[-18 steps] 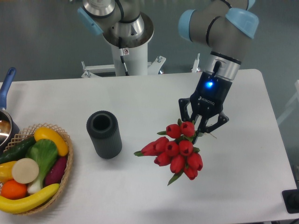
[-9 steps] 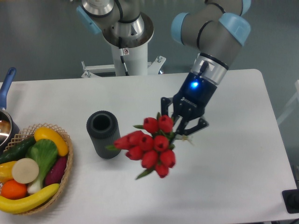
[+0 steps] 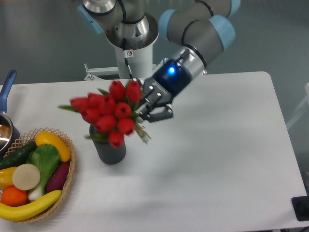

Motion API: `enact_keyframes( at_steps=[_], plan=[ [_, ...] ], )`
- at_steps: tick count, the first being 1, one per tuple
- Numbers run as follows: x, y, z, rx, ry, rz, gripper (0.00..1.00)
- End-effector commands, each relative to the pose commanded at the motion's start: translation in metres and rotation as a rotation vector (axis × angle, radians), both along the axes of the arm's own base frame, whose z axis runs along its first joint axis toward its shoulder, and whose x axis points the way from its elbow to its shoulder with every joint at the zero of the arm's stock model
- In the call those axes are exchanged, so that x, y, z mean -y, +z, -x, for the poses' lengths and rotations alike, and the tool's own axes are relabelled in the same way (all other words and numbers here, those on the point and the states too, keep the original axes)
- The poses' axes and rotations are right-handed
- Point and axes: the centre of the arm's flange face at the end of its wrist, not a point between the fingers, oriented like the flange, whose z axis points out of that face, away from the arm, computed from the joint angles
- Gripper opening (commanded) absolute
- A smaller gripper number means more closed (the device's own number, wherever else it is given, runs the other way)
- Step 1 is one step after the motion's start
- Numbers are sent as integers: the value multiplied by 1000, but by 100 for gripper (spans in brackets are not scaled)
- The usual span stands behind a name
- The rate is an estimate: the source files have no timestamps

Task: Insert the flowers into the vase
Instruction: 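Carry the tulips over the black vase, stems pointing into its opening, then lower the tulip stems down into the black vase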

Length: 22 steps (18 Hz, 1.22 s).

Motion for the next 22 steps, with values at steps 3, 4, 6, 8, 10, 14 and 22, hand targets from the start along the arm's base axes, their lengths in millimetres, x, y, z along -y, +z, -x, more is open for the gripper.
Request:
enact_keyframes(
  at_steps=[3, 4, 6, 8, 10, 14, 22],
  plan=[
    [4, 21, -18, 5, -9, -7, 21],
    [5, 25, -22, 2, -11, -10, 21],
    [5, 28, -27, -1, -16, -11, 21],
    [3, 18, -28, 13, -20, -2, 20],
    [0, 14, -25, 20, -23, 2, 20],
    [-12, 3, -28, 39, -47, 14, 20],
    [-17, -25, -28, 61, -54, 45, 20]
  ],
)
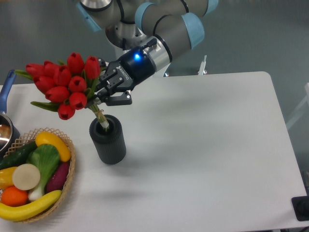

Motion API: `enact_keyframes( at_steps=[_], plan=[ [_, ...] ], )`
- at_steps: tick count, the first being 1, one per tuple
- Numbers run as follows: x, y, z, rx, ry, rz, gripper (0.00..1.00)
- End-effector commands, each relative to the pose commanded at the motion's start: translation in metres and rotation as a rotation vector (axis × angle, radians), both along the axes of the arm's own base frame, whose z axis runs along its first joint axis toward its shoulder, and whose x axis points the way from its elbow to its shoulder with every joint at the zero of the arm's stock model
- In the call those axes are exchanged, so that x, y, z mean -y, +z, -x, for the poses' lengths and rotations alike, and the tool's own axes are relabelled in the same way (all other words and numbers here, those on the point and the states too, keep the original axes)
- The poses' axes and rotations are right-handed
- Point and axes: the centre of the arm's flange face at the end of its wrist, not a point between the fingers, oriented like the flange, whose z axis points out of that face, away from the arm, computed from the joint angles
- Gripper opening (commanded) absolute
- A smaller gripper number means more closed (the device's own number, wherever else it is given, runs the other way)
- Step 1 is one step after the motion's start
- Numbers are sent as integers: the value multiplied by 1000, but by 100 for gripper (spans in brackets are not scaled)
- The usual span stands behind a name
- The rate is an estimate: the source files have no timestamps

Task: Insert the flowers into the vase
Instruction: 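Lower the tulip stems down into the black vase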

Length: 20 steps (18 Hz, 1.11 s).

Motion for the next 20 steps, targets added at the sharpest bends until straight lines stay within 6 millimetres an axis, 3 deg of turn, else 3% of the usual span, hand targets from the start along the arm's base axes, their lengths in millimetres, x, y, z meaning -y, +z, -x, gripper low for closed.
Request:
enact_keyframes(
  at_steps=[5, 12, 20],
  plan=[
    [0, -12, 0, 10, -1, 7, 21],
    [5, -53, -8, -3, -14, 4, 21],
    [7, -79, -10, -8, -23, 2, 21]
  ],
)
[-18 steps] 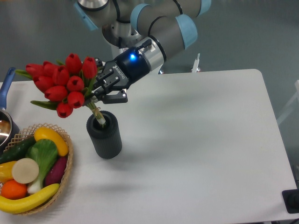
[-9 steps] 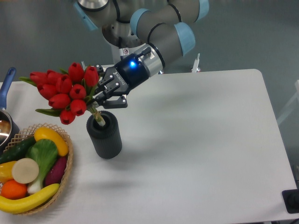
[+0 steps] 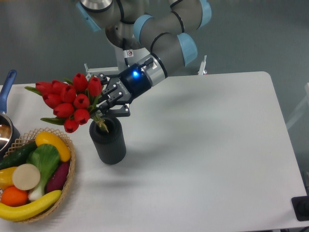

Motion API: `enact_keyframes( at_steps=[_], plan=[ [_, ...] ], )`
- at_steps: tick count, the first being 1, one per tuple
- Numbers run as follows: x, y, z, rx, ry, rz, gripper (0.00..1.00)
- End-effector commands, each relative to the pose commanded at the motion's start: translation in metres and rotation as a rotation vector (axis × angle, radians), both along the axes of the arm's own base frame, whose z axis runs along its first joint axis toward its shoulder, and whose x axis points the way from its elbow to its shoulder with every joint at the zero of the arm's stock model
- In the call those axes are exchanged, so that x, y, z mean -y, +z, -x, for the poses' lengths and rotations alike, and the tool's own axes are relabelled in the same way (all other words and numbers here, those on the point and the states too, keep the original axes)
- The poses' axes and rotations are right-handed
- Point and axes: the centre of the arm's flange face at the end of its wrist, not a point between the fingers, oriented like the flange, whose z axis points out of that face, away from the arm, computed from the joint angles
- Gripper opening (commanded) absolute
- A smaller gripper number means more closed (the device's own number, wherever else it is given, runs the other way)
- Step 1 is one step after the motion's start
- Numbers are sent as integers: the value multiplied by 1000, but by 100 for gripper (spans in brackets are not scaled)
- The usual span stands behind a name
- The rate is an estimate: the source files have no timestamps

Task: Insert the flowers into the vase
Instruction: 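Lower the tulip stems down into the black vase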

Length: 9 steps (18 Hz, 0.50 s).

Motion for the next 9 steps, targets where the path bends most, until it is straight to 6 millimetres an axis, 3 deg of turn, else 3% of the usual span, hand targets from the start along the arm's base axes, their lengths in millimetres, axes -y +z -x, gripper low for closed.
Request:
enact_keyframes(
  at_steps=[9],
  plan=[
    [1, -18, -1, 5, -1, 29, 21]
  ],
)
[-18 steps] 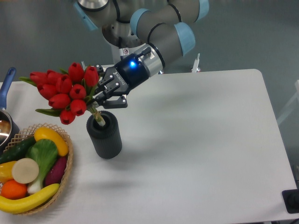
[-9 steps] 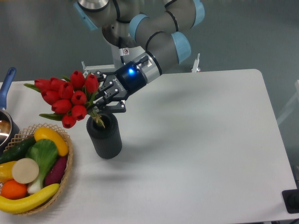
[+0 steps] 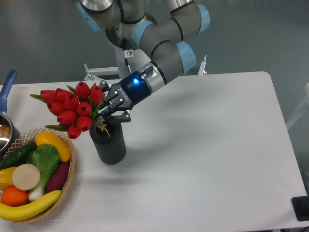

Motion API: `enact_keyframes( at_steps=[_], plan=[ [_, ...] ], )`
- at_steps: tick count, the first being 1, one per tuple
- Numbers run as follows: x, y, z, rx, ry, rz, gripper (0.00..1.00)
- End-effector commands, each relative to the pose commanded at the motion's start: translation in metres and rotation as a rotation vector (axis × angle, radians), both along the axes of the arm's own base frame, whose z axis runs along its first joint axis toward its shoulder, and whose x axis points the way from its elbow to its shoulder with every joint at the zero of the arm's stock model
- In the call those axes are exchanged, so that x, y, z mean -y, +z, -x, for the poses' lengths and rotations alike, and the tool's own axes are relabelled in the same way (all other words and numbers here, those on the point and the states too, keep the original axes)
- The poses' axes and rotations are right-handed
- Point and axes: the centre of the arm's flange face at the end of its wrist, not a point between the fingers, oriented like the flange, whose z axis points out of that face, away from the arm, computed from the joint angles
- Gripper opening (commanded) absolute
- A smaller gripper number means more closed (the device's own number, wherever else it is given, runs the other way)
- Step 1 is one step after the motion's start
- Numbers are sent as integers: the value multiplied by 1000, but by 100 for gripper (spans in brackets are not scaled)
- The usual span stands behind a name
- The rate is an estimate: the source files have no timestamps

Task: Insert the flowers into the vase
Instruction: 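Lower the tulip stems down into the black vase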

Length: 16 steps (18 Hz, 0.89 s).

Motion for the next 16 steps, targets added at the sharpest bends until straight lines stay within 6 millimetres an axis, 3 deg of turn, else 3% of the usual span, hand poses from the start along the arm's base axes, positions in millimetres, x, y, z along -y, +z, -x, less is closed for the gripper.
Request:
enact_keyframes(
  at_steps=[16],
  plan=[
    [9, -36, 2, -49, 4, 73, 23]
  ],
)
